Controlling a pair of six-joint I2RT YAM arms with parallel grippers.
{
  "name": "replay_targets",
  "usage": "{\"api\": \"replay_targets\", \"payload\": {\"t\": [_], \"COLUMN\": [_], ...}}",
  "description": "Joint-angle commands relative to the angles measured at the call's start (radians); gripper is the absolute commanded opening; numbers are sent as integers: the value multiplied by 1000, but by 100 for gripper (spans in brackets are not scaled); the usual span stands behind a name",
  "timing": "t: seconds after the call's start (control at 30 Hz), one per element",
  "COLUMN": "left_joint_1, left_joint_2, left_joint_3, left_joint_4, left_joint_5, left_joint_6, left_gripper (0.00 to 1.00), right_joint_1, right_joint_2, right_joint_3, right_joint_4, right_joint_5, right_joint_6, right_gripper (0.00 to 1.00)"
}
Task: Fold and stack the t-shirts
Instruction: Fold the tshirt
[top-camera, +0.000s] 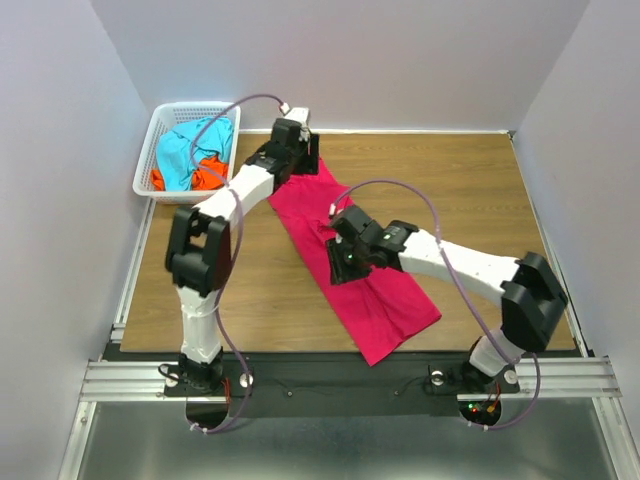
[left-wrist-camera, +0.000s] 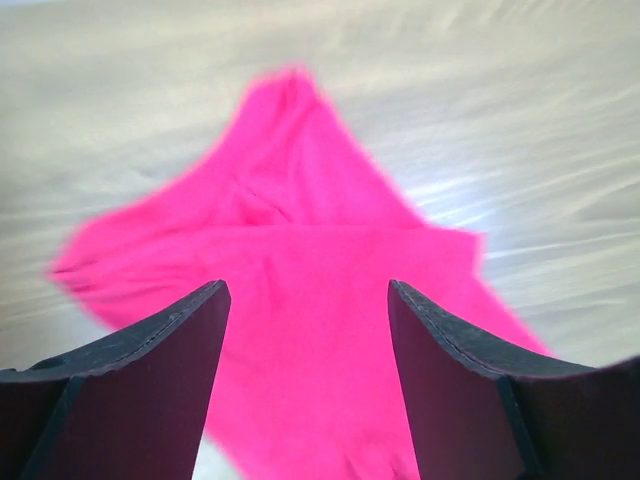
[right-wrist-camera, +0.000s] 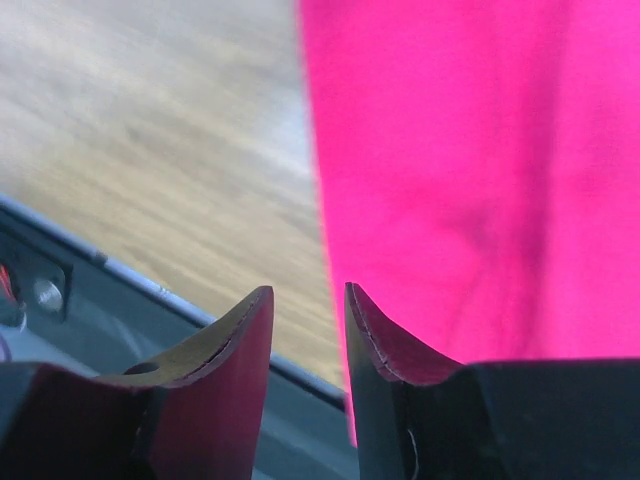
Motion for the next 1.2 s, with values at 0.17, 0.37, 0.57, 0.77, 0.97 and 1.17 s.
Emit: {"api": "replay_targets", "payload": {"t": [0.17, 0.37, 0.57, 0.77, 0.97, 1.17], "left_joint_1": [-3, -11, -8, -5, -6, -6], "left_joint_2": [-573, -831, -969, -988, -952, -922], "left_joint_3": [-348, -655, -859, -930, -935, -916], "left_joint_4": [121, 60, 4, 12, 38, 58], "left_joint_5": [-22, -77, -100, -74, -65, -36], "left_joint_6": [-106, -229, -275, -289, -260, -233], "left_gripper": [87, 92, 92, 92, 92, 90], "right_joint_1": [-285, -372, -372, -371, -368, -369], "right_joint_2": [-121, 79, 342, 566, 780, 963], "right_joint_3": [-5, 208, 432, 699, 906, 1064], "right_joint_4": [-17, 23, 111, 148, 184, 197], "right_joint_5": [51, -34, -135, -193, -285, -293], "right_joint_6": [-187, -336, -392, -424, -418, -407], "right_gripper": [47, 48, 48, 48, 48, 48]}}
